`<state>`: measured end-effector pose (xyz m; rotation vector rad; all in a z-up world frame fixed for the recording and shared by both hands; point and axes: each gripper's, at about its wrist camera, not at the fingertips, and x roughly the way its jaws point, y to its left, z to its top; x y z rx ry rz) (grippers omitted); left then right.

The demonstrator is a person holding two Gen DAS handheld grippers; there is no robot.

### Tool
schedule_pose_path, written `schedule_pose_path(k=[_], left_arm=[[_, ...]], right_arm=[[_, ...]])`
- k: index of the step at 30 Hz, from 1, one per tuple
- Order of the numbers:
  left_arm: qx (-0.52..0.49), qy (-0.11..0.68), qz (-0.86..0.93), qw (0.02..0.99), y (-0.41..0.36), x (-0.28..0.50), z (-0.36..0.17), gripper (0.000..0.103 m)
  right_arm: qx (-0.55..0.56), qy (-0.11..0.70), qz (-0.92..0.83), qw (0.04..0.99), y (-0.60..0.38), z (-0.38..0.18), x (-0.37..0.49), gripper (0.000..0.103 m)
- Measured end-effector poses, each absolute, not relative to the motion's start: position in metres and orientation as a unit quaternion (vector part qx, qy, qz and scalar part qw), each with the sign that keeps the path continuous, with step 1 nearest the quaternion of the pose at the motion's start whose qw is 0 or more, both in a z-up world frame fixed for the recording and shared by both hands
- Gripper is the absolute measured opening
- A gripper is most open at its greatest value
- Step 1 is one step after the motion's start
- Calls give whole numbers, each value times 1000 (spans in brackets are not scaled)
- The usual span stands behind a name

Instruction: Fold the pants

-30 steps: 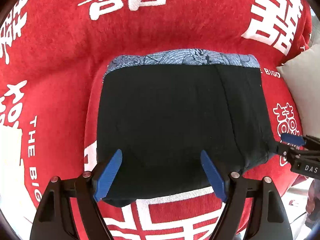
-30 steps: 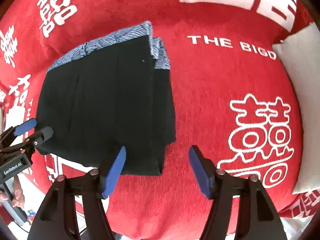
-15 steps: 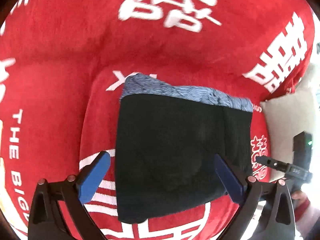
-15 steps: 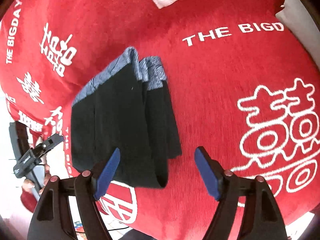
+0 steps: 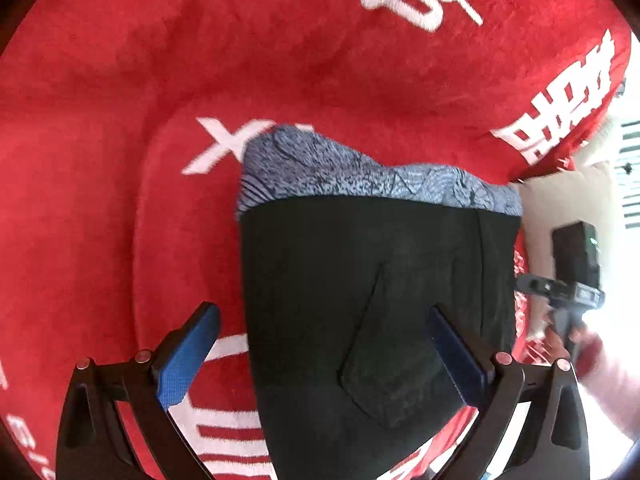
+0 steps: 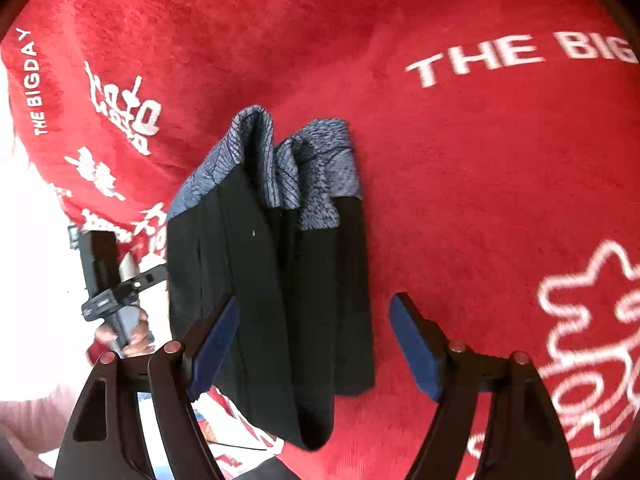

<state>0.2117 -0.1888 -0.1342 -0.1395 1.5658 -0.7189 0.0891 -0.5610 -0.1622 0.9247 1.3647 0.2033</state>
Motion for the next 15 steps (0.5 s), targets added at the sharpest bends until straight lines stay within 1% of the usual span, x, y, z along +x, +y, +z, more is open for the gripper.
schedule_pose_path(k=[4,8,12,13,14,15], left_arm=[[-55,698,-339,629,-194,212,-151,103],[-69,703,-345,619,-198,212,-163,103],[-74,707,-339,616,-199,209,-166,103],[-71,706,-336,619,-200,208,-165,103],[-71,704,-337,621,-200,207,-163,96],[-75,699,-343,622,-203,205,-160,80]], right_arm=[[411,608,130,667,-556,-178,98,80],[424,590,158,668,-555,-183,107,81],[423,589,163,668,-550,-185,114,81],[424,591,160,667,-549,-185,115,79],[426,595,153,664,-548,-186,116,78],[428,598,144,662,-548,-185,117,73]])
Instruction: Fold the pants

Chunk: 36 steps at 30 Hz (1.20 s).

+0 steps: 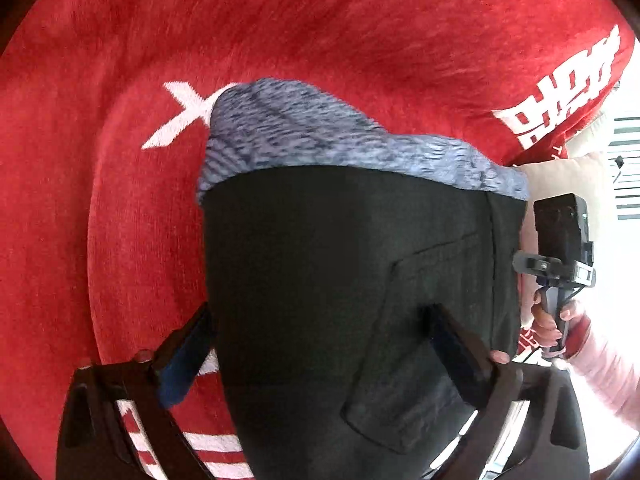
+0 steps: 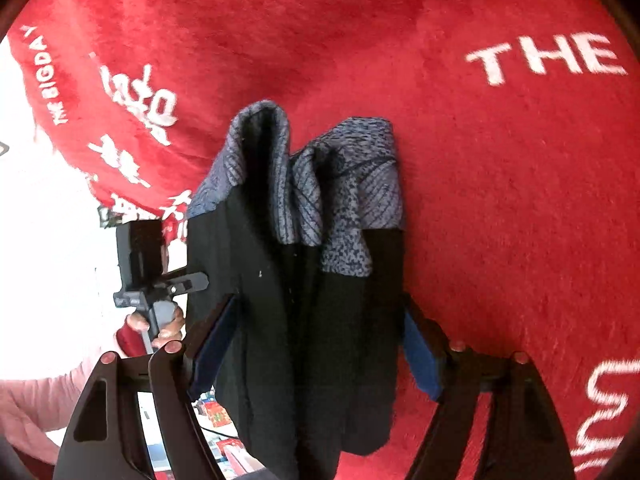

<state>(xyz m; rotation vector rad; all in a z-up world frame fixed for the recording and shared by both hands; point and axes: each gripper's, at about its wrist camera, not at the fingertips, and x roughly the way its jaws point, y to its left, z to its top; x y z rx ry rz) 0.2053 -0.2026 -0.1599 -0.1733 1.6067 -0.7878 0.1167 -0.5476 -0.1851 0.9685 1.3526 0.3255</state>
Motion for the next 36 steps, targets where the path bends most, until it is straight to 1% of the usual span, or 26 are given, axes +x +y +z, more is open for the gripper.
schedule_pose_path(k=[1,2,4,6,8,14,21,25,29,31,32,33,35,36], left_arm=[[-78,693,-349,626,-205,203,-154,78],[-71,688,-348,632,-208,201,-150,75],[-59,680,-347,643,-210,197,-144,71],[-67,673,-345,650,-207,195,-137,65],[-73,668,-344,656,-204,193,-129,62],[-73,663,-348,659,-203,179,-101,61],[-65,659,-341,668,-196,136,-68,61],[-63,672,-329,661,-188,108,-73,61],[-48,684,-317,656,-182,82,-101,62],[-38,680,-299,668,-177,75,-112,74],[-31,674,-285,681,-175,74,-112,85],[-21,673,-269,689,-172,74,-113,92],[-23,674,-255,693,-169,76,-112,94],[-16,674,-247,696,-170,76,-110,95]], right_arm=[[428,602,136,660,-548,-184,116,64],[428,603,133,660,-547,-180,115,59],[432,598,130,663,-547,-174,113,43],[450,590,130,657,-549,-171,112,40],[448,588,130,661,-546,-164,110,40],[466,573,143,659,-541,-143,100,39],[472,571,153,654,-526,-115,68,39],[464,582,148,651,-513,-113,43,39],[445,602,129,651,-502,-129,22,40],[407,620,106,662,-495,-139,13,46],[390,621,97,672,-493,-140,10,47],[380,620,87,682,-492,-139,9,52],[366,621,69,690,-491,-136,9,55],[350,624,58,697,-489,-133,9,59]])
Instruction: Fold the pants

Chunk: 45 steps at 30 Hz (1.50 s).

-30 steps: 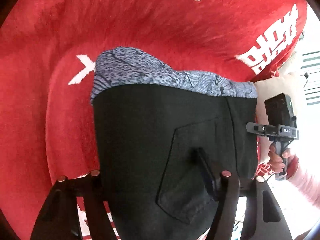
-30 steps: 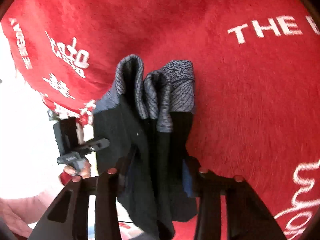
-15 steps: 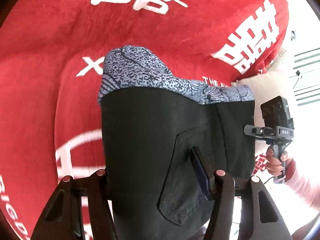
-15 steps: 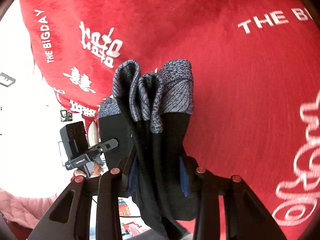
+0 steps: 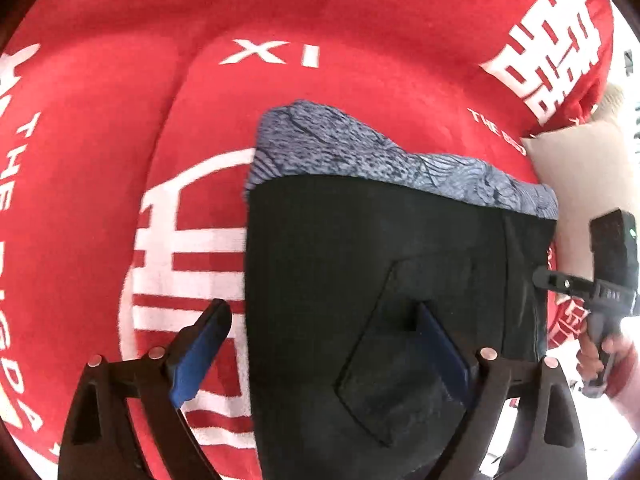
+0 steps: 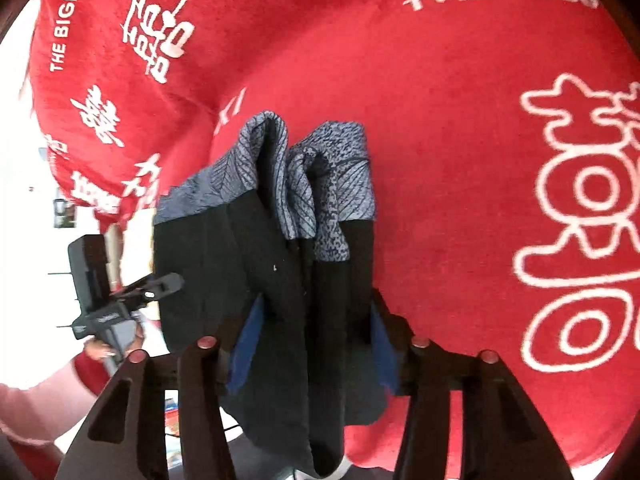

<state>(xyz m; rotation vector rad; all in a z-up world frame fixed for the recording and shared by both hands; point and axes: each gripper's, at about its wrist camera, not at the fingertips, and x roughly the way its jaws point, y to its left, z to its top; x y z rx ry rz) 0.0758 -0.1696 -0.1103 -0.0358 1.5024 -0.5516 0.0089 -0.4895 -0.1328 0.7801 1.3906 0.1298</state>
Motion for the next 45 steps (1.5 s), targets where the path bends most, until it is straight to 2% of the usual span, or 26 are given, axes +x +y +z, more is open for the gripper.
schedule_pose_path(k=[4,6,8,10,11,13,15,17,25,45], left_arm=[[47,663,-213,716,-176,70,-96,98],[72,661,-190,722,-181,65,-88,98],[87,658,-177,727,-184,60,-78,98],[93,656,-163,731,-188,53,-65,98],[95,656,-158,732,-190,48,-59,102],[102,654,-143,736,-194,39,-45,102],[105,655,-126,738,-197,30,-36,102],[106,658,-104,738,-203,20,-27,102],[131,649,-74,746,-211,-9,5,102],[147,652,-120,734,-182,-32,22,102]], right_arm=[[303,645,26,701,-486,-122,8,69],[290,656,1,697,-489,-117,3,70],[277,667,-30,691,-491,-107,-2,72],[265,679,-50,683,-491,-99,-7,82],[260,681,-59,682,-491,-93,-10,82],[250,685,-68,681,-488,-82,-14,87],[238,689,-73,681,-484,-72,-17,89],[226,689,-68,685,-478,-61,-21,103],[200,689,-67,693,-435,-32,-22,103],[164,684,-133,698,-357,-1,-28,103]])
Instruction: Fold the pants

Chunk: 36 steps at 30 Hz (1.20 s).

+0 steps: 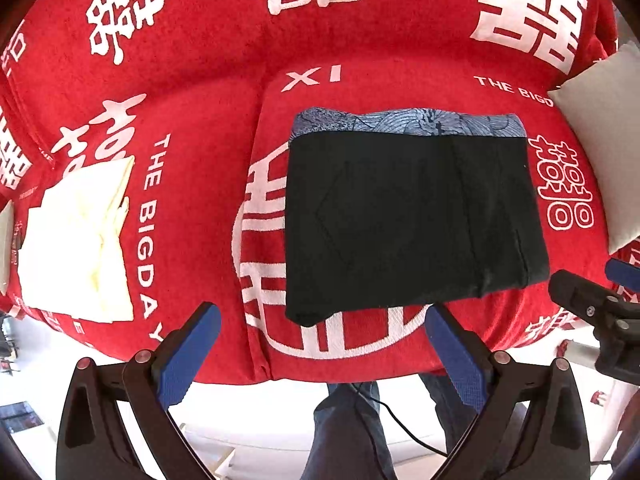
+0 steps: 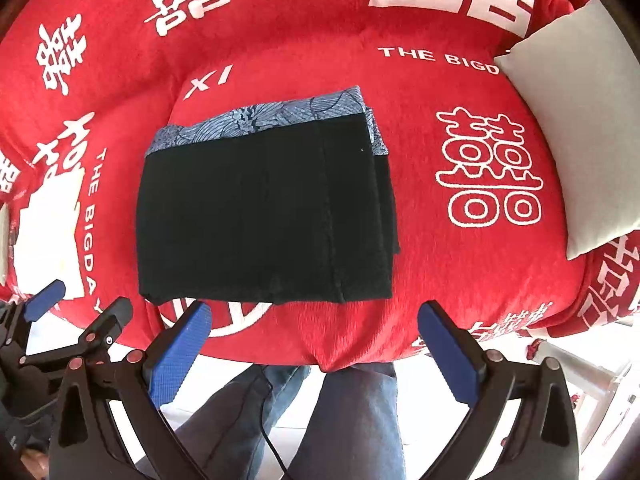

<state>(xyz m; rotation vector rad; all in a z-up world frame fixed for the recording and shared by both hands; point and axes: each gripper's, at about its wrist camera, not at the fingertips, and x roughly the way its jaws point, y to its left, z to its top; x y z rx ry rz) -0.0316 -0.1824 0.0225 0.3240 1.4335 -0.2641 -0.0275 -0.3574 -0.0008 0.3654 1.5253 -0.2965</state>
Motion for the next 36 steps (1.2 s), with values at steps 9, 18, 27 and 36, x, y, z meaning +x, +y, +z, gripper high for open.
schedule_pose_path(k=[9,18,27,36], left_arm=[[147,654,-125,731,-181,-33,26,102],[144,655,-128,731,-184,-33,29,102],[145,655,-129,730,-186,-33,29,102],[148,655,-132,729,-186,-31,29,102]], right_arm=[[163,680,-137,702,-355,7,-28,103],[159,682,-133,702,-353,8,-27,103],[155,683,-130,702,-351,9,-24,103],[151,685,-131,701,-351,9,-22,103]])
